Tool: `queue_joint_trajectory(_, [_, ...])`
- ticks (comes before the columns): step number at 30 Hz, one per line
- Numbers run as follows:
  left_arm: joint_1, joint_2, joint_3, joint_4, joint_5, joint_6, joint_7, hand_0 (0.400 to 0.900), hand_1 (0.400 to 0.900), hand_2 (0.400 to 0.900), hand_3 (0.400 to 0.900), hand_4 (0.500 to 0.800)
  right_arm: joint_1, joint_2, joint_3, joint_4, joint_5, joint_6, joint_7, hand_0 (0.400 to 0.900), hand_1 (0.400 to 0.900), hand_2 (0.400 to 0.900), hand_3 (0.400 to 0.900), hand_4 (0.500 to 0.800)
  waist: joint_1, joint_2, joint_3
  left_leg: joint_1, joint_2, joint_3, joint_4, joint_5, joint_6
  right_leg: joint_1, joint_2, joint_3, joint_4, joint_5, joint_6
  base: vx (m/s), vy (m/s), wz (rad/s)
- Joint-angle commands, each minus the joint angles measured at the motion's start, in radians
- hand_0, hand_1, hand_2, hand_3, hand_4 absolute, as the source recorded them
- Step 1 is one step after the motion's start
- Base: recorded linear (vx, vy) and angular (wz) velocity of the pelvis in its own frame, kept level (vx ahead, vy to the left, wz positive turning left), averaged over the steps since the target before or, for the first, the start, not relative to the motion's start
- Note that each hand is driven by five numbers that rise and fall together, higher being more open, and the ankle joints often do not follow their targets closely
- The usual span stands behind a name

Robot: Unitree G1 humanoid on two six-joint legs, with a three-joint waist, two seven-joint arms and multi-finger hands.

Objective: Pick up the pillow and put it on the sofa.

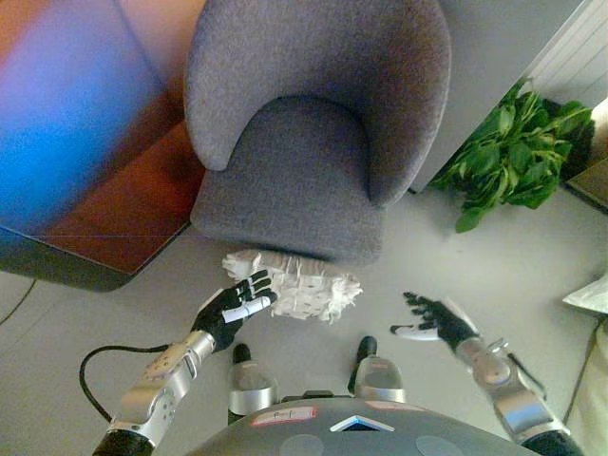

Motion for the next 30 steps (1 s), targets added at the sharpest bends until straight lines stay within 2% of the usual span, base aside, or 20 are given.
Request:
queue_joint_trajectory(1, [-0.121, 0.066, 0.034, -0.075, -0.093, -0.146, 0.003, 0.9, 0.9, 0.9, 0.9, 0.8, -0.211, -0.022, 0.03, -0.059, -0.103, -0.125, -0.127, 0.9, 0.9, 0.9, 0.9, 0.8, 0.014, -0.009, 0.081, -0.02, 0.018, -0.006, 0.044, -0.028, 0.073, -0.21, -0.113, 0.07, 0.148, 0.042, 0.044, -0.29, -0.026, 0.33])
queue_joint_trajectory(5, [-0.176, 0.075, 0.015, -0.08, -0.134, -0.188, -0.009, 0.9, 0.9, 0.9, 0.9, 0.8, -0.325, -0.062, 0.058, -0.013, -0.18, -0.141, -0.18, 0.9, 0.9, 0.9, 0.9, 0.8, 0.011, 0.017, 0.142, -0.119, 0.045, 0.01, 0.092, -0.015, 0.063, -0.312, -0.14, 0.075, 0.21, 0.03, 0.04, -0.22, -0.046, 0.49])
queue_joint_trajectory(9, [-0.253, 0.094, -0.02, -0.09, -0.169, -0.229, 0.003, 0.9, 0.9, 0.9, 0.9, 0.8, -0.478, -0.107, 0.102, 0.029, -0.236, -0.139, -0.222, 0.9, 0.9, 0.9, 0.9, 0.8, 0.025, 0.035, 0.213, -0.282, 0.039, -0.032, 0.218, -0.037, 0.069, -0.446, -0.173, 0.111, 0.301, 0.018, 0.038, -0.17, -0.045, 0.27])
queue_joint_trajectory(14, [-0.29, 0.111, -0.027, -0.112, -0.176, -0.278, 0.017, 0.9, 0.9, 0.9, 0.9, 0.8, -0.601, -0.141, 0.132, 0.032, -0.245, -0.153, -0.231, 0.9, 0.9, 0.9, 0.9, 0.8, 0.038, 0.042, 0.282, -0.462, 0.036, -0.071, 0.37, -0.073, 0.07, -0.554, -0.176, 0.141, 0.383, -0.016, 0.028, -0.13, -0.053, 0.1])
queue_joint_trajectory(22, [-0.324, 0.122, -0.025, -0.146, -0.164, -0.303, 0.021, 0.9, 0.9, 0.9, 0.9, 0.8, -0.735, -0.171, 0.148, 0.013, -0.209, -0.139, -0.211, 0.9, 0.9, 0.9, 0.9, 0.8, 0.049, 0.065, 0.32, -0.693, 0.05, -0.041, 0.61, -0.149, 0.073, -0.723, -0.189, 0.15, 0.597, -0.102, 0.006, -0.08, 0.018, 0.06])
queue_joint_trajectory(28, [-0.343, 0.122, -0.018, -0.173, -0.193, -0.296, 0.01, 0.9, 0.9, 0.9, 0.9, 0.8, -0.789, -0.171, 0.143, 0.017, -0.17, -0.118, -0.209, 0.9, 0.9, 0.9, 0.9, 0.8, 0.054, 0.076, 0.317, -0.857, 0.071, -0.048, 0.851, -0.235, 0.072, -0.865, -0.223, 0.176, 0.807, -0.17, -0.006, -0.01, 0.038, 0.06])
queue_joint_trajectory(30, [-0.343, 0.119, -0.015, -0.184, -0.202, -0.293, 0.003, 0.9, 0.9, 0.9, 0.9, 0.8, -0.799, -0.164, 0.139, 0.024, -0.162, -0.111, -0.216, 0.9, 0.9, 0.9, 0.9, 0.8, 0.057, 0.083, 0.317, -0.894, 0.078, -0.061, 0.95, -0.3, 0.062, -0.905, -0.233, 0.196, 0.895, -0.222, 0.0, 0.1, 0.043, 0.04])
